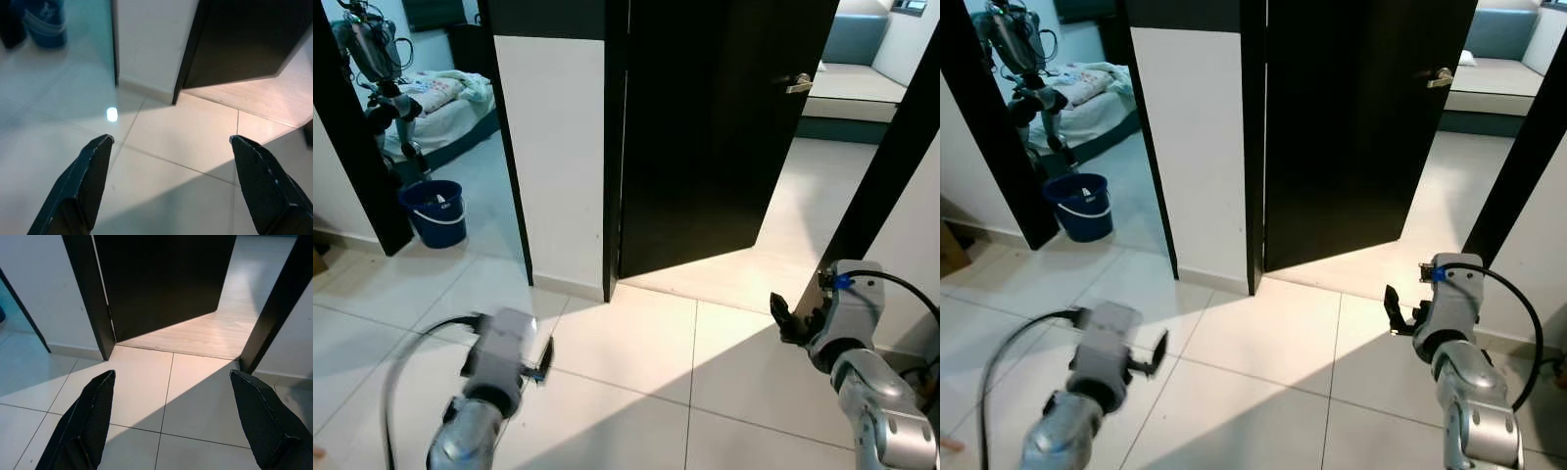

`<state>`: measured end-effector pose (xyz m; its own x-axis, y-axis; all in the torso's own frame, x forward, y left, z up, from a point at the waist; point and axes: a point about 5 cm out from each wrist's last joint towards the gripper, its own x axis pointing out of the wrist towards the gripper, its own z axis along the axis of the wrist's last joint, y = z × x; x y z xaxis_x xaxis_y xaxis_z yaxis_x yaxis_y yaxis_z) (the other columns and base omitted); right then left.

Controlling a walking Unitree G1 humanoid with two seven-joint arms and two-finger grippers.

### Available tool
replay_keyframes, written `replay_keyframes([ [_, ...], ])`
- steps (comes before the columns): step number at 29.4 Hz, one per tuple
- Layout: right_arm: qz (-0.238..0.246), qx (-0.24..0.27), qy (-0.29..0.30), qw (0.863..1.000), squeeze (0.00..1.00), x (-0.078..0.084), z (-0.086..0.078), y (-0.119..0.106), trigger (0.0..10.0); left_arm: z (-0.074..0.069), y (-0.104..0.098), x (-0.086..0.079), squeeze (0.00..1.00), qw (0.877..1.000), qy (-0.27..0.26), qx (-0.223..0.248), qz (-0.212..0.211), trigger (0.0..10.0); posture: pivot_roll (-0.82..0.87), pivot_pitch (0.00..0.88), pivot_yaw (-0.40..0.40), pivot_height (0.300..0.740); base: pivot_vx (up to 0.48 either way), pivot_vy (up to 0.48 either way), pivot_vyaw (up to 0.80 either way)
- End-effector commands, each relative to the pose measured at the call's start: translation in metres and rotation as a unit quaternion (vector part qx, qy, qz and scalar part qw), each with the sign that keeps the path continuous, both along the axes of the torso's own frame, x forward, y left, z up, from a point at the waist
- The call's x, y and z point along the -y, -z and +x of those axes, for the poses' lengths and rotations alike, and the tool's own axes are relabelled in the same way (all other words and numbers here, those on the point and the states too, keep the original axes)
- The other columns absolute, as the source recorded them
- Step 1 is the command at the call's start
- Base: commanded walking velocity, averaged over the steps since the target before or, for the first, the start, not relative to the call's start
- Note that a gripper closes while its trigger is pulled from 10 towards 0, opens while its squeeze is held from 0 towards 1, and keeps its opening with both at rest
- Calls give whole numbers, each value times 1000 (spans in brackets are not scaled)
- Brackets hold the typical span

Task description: Hang hanger

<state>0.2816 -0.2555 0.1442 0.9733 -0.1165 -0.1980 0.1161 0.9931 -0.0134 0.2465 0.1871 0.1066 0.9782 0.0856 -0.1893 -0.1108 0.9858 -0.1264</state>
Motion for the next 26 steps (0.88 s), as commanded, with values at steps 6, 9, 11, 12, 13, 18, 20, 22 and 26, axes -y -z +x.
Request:
replay_keyframes([
  [6,5,-26,51,998,0,21,0,23,10000,21,-3,-40,0,972,-15,58,-225,10000,42,0,-57,740,0,0,-800],
  [9,11,-56,66,996,0,22,-3,48,10000,41,6,-51,0,986,4,39,-164,10000,43,0,-41,740,0,0,-800],
  [11,14,-68,71,995,0,21,-5,58,10000,48,16,-53,0,990,15,13,-143,10000,42,0,-38,740,0,0,-800],
  [12,18,-83,76,993,0,19,-8,70,10000,53,29,-51,0,997,29,-24,-65,10000,13,0,-11,740,0,0,-800],
  [13,23,-90,76,993,0,17,-10,77,10000,53,39,-47,0,998,48,-39,-32,10000,6,0,-3,740,0,0,-800],
  [18,51,-97,67,992,0,12,-19,95,10000,50,58,-29,0,994,82,-67,4,10000,-51,0,25,740,0,0,-800],
  [20,63,-108,69,990,0,14,-29,111,10000,45,68,-22,0,993,85,-76,-5,10000,-65,0,31,740,0,0,-800],
  [22,64,-119,72,988,0,16,-37,120,10000,40,75,-19,0,993,85,-82,-7,10000,-72,0,31,740,0,0,-800],
  [26,71,-133,75,986,0,20,-55,138,10000,26,93,-18,0,992,87,-94,1,10000,-70,0,26,740,0,0,-800],
])
